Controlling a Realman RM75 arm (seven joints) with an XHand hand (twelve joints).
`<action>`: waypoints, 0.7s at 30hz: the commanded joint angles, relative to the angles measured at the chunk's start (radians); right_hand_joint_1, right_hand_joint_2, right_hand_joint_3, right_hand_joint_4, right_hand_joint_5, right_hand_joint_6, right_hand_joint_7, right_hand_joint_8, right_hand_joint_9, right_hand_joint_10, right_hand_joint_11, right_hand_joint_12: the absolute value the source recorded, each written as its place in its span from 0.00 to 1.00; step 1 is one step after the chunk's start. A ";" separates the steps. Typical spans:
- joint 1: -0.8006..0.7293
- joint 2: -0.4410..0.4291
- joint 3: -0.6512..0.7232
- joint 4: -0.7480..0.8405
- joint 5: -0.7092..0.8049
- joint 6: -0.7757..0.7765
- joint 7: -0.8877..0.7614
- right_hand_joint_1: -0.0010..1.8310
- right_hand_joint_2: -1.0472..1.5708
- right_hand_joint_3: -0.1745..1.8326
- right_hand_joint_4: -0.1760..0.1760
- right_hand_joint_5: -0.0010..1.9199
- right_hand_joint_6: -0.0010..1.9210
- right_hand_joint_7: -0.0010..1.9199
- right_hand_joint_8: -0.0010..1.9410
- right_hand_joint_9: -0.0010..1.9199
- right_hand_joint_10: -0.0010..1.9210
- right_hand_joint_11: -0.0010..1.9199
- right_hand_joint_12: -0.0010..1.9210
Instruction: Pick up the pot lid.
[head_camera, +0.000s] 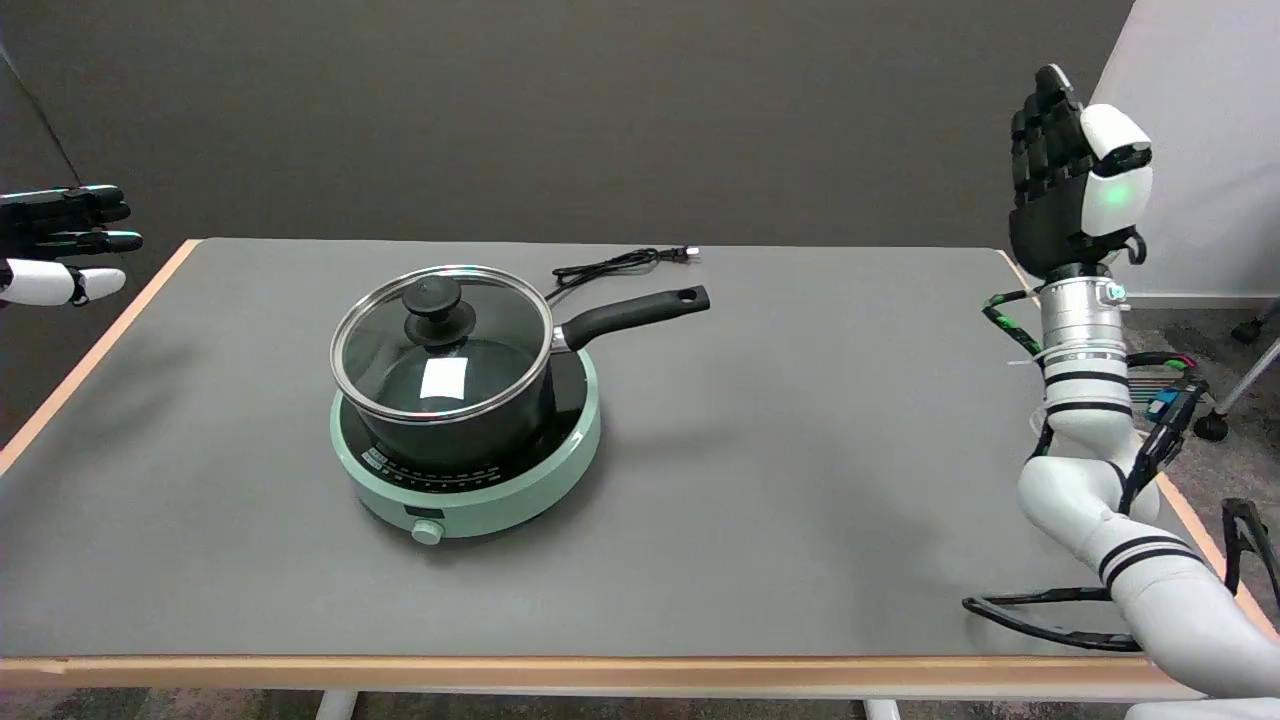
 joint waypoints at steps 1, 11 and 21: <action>0.038 0.049 0.065 0.022 -0.061 0.014 -0.157 0.24 0.68 0.58 0.22 0.18 0.11 0.09 0.08 0.03 0.07 0.00 0.00; 0.140 0.121 0.087 0.176 -0.363 -0.103 -0.155 0.25 0.66 0.51 0.36 0.20 0.09 0.15 0.09 0.10 0.11 0.00 0.08; 0.317 0.228 -0.138 0.255 -0.913 -0.299 -0.146 0.26 0.64 0.52 0.48 0.21 0.09 0.20 0.08 0.16 0.13 0.05 0.19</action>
